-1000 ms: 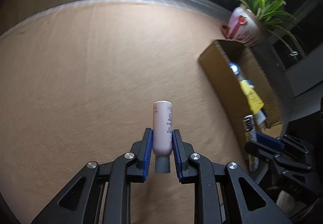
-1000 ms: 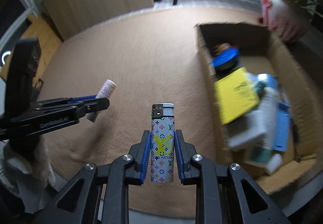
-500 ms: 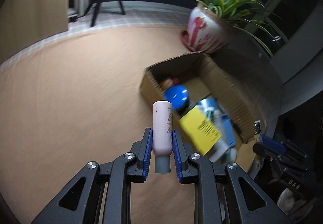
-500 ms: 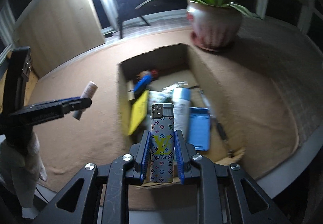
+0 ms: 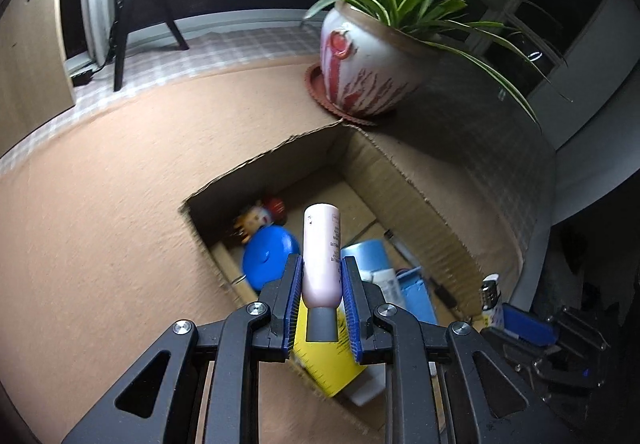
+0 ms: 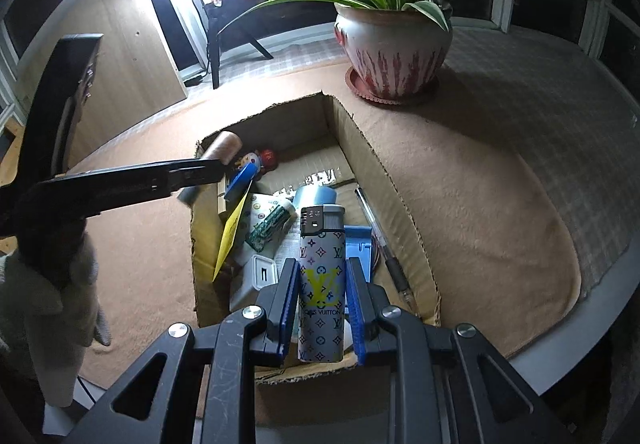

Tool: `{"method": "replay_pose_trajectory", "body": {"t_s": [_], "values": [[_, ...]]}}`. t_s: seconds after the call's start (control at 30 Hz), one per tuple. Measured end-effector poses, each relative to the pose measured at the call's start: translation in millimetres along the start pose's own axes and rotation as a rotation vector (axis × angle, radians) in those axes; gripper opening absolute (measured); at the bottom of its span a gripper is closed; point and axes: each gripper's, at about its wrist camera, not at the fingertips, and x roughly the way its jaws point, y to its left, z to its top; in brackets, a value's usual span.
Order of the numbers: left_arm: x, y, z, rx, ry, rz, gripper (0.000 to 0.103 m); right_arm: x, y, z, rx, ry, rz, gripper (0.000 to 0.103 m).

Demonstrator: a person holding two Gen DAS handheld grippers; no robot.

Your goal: Organize objects

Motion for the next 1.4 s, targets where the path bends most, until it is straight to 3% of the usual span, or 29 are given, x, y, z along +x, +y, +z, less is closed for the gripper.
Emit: {"method": "replay_pose_trajectory", "body": {"t_s": [0.17,0.2,0.23,0.27,0.3,0.33,0.4,0.97,1.4], "values": [[7,-5,8,0.004,0.0,0.01,0.021,2,-2,3,-0.006,0.001,0.005,0.021],[8,-6,10,0.002,-0.001,0.016,0.028,2,-2,4,-0.007,0.001,0.01,0.021],[8,-6,11,0.001,-0.001,0.02,0.041,1,-2,4,-0.006,-0.005,0.012,0.022],[7,-5,12,-0.003,-0.006,0.024,0.049,0,-2,5,-0.006,-0.01,0.014,0.024],[6,-5,12,-0.006,-0.014,0.029,0.059,-1,-2,5,-0.005,-0.014,0.01,0.035],[4,-4,12,-0.006,-0.02,0.033,0.06,-2,-3,6,-0.002,-0.022,0.008,0.048],[1,-3,12,-0.001,-0.025,0.044,0.06,-6,-2,6,-0.001,-0.045,0.003,0.055],[-56,33,-12,-0.034,-0.095,0.117,0.063,-8,30,13,-0.015,-0.042,0.055,0.056],[-117,87,-68,-0.096,-0.13,0.222,0.087,-5,97,9,-0.09,-0.033,0.115,0.056]]}}
